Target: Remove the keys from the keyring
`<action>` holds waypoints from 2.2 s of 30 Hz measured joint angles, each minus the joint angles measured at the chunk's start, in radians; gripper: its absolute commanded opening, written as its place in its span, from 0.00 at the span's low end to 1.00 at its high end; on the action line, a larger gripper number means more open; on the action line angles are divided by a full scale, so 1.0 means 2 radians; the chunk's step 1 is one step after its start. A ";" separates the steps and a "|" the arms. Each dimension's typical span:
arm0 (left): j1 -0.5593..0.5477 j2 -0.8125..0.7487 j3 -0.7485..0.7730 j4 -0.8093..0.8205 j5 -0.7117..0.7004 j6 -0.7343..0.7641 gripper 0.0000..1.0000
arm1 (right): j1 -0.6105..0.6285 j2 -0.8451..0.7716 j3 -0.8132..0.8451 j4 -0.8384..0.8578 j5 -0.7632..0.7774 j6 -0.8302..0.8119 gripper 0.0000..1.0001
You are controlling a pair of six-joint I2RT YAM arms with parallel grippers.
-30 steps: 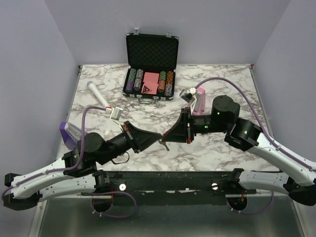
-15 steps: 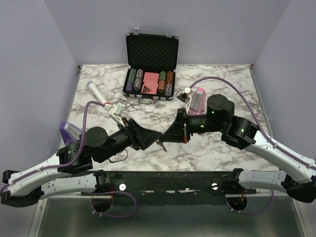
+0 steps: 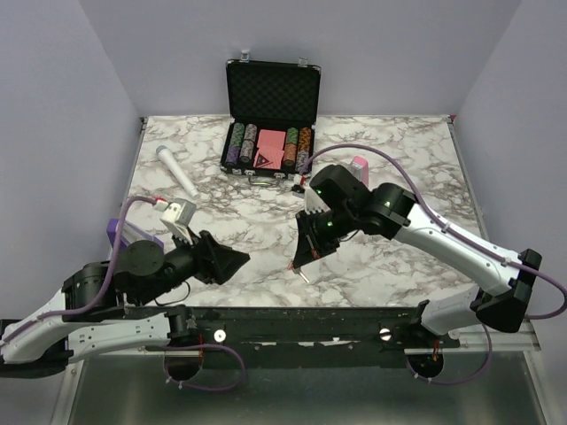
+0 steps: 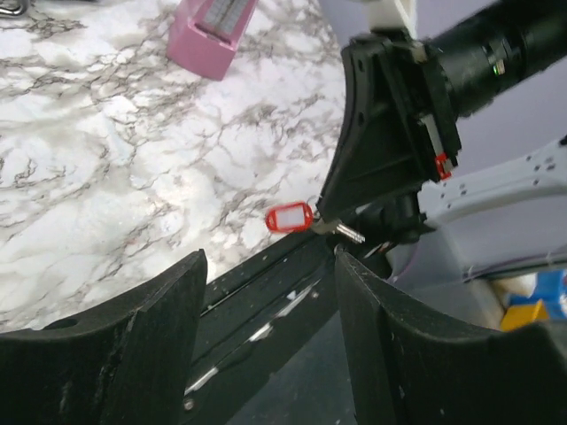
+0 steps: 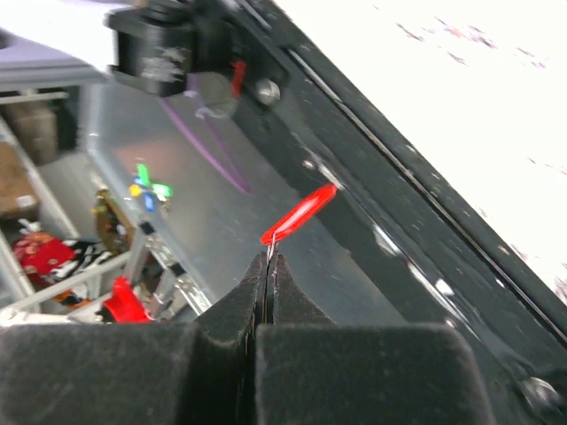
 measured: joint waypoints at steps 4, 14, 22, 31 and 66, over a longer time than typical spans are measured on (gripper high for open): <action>0.000 0.038 0.017 -0.018 0.036 0.050 0.64 | 0.000 0.035 0.025 -0.074 0.034 -0.033 0.01; 0.046 0.066 0.001 0.073 0.219 0.158 0.54 | 0.000 -0.032 0.018 -0.026 -0.045 -0.125 0.01; 0.106 0.111 0.064 0.117 0.371 0.203 0.47 | 0.000 -0.081 0.021 0.049 -0.133 -0.150 0.01; 0.137 0.194 0.147 0.114 0.488 0.227 0.32 | 0.000 -0.081 0.044 0.070 -0.167 -0.154 0.01; 0.145 0.256 0.187 0.081 0.556 0.227 0.33 | 0.000 -0.091 0.048 0.067 -0.168 -0.167 0.01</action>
